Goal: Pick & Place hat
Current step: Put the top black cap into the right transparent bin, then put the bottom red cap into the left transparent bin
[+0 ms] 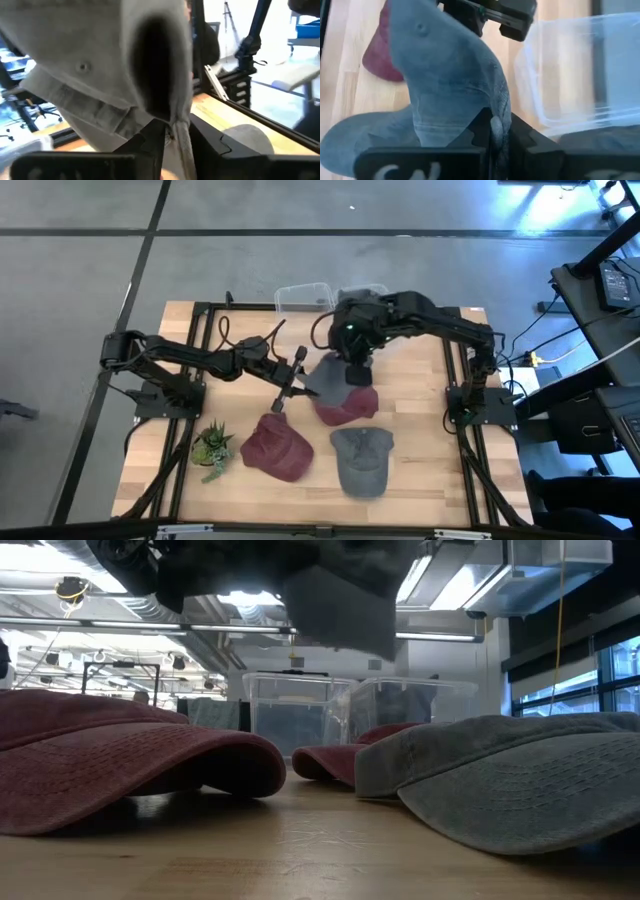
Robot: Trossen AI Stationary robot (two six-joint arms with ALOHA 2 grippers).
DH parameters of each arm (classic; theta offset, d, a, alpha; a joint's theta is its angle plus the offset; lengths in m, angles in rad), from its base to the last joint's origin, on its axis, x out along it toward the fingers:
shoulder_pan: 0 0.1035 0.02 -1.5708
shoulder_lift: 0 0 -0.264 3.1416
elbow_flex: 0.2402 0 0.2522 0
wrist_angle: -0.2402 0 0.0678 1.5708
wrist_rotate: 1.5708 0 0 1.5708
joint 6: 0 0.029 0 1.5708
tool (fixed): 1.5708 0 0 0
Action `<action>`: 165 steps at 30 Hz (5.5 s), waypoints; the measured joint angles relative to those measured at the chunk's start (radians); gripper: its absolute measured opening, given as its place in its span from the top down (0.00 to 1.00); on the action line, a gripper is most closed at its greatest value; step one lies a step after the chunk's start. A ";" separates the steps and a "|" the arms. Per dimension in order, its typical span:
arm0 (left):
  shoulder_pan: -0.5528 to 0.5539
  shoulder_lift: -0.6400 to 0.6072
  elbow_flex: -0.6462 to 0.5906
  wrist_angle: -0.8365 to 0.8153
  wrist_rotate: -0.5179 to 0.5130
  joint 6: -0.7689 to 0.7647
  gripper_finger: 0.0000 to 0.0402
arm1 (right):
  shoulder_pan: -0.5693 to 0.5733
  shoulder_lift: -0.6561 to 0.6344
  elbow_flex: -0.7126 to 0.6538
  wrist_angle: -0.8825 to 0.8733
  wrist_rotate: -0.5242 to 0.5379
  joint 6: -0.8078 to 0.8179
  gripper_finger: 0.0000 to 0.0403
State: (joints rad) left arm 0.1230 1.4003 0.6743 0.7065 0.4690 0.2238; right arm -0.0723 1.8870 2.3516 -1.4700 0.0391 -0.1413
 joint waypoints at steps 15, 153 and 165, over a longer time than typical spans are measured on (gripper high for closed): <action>0.024 -0.231 0.000 -0.220 -0.108 -0.001 0.55 | -0.046 -0.181 -0.011 -0.044 0.290 0.065 0.94; -0.121 -0.307 0.000 -0.722 -0.113 -0.570 0.51 | 0.176 -0.758 -1.410 0.794 0.408 0.406 0.30; -0.401 -0.240 0.107 -1.296 -0.521 -1.133 0.52 | 0.153 -0.758 -1.410 0.793 0.518 0.287 0.30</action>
State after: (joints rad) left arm -0.2781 1.1605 0.7811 -0.5895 -0.0522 -0.9095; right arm 0.0803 1.1290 0.9421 -0.6772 0.5571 0.1459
